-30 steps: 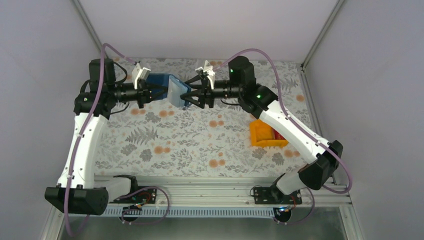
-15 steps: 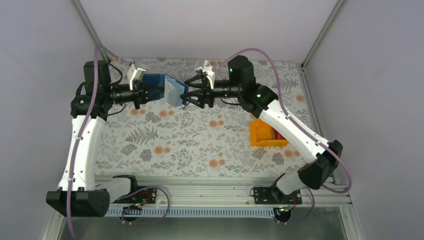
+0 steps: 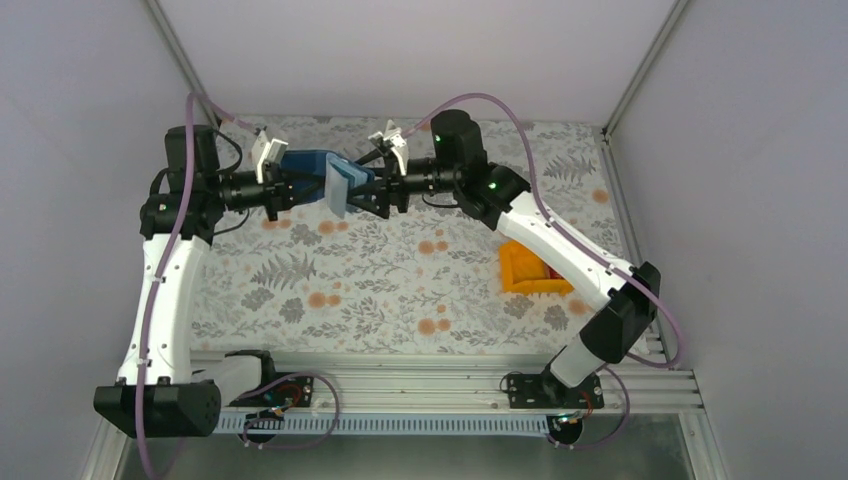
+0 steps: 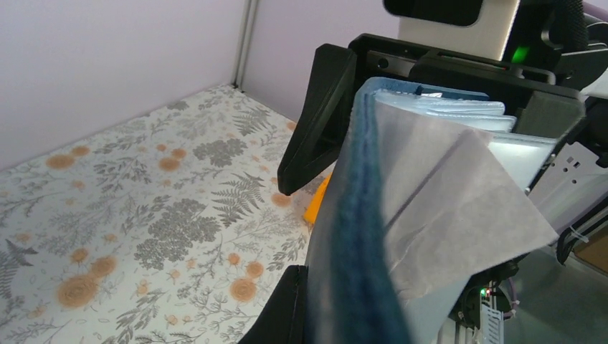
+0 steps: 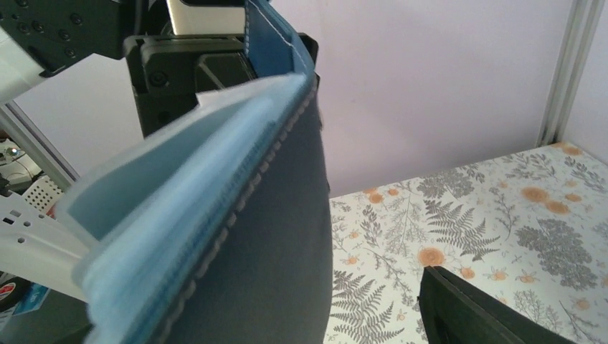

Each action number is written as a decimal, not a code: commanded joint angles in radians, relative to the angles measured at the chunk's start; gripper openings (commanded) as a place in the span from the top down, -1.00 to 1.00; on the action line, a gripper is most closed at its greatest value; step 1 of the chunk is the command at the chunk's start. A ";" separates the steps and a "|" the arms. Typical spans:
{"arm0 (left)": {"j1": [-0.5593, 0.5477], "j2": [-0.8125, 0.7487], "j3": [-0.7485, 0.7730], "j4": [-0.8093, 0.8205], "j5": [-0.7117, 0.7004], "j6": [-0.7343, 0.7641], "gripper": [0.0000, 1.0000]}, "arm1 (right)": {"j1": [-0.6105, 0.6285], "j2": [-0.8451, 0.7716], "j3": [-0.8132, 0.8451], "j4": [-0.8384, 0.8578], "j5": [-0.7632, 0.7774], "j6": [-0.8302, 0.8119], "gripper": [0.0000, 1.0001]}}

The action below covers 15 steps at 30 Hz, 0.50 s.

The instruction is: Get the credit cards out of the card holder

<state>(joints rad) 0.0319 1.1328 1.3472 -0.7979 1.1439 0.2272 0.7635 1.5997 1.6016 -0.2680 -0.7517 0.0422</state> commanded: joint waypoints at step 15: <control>0.002 -0.025 -0.057 0.084 -0.102 -0.062 -0.38 | 0.053 0.094 0.109 -0.002 0.278 0.220 0.92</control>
<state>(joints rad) 0.0345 1.1141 1.3025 -0.7586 1.0901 0.1951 0.8062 1.6825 1.6684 -0.2390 -0.5915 0.2020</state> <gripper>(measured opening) 0.428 0.126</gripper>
